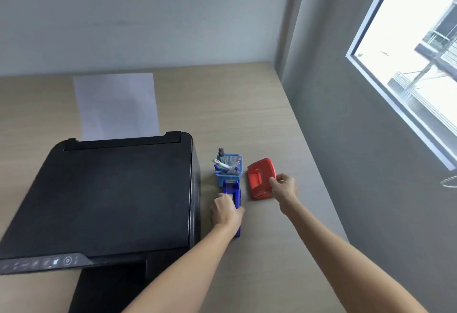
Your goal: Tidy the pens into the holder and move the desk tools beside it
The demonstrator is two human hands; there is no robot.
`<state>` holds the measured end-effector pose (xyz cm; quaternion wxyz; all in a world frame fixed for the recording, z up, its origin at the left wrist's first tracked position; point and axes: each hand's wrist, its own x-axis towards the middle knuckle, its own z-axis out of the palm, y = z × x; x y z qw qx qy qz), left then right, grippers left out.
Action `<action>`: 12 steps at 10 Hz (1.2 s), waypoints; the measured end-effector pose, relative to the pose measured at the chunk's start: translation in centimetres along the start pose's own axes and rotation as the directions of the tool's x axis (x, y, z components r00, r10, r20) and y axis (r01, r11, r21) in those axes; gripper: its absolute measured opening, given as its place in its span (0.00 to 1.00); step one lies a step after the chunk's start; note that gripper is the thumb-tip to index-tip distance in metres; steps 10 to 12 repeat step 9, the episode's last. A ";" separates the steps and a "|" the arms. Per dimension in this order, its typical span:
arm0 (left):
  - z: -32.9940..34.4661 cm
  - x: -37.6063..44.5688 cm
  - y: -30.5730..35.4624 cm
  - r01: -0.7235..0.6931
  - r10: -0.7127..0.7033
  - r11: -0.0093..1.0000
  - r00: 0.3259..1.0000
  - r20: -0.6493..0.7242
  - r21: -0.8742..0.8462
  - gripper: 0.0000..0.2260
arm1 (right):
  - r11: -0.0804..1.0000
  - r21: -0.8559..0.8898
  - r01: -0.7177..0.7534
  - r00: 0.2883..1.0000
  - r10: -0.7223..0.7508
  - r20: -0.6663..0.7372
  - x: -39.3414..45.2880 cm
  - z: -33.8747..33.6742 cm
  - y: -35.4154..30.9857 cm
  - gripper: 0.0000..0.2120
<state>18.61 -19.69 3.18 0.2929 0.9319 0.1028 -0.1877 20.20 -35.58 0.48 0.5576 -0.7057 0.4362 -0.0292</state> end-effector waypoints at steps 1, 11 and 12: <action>0.2 0.3 0.4 0.018 -0.018 1.000 1.000 0.006 0.020 0.19 | 0.999 0.038 -0.022 1.000 0.021 0.012 0.3 1.0 -0.4 0.09; -2.0 -0.8 -0.3 -0.021 0.021 1.000 0.997 0.078 -0.003 0.29 | 0.994 -0.110 0.017 0.980 0.005 0.197 -0.9 0.1 -1.5 0.18; -2.0 -0.8 -0.3 -0.021 0.021 1.000 0.997 0.078 -0.003 0.29 | 0.994 -0.110 0.017 0.980 0.005 0.197 -0.9 0.1 -1.5 0.18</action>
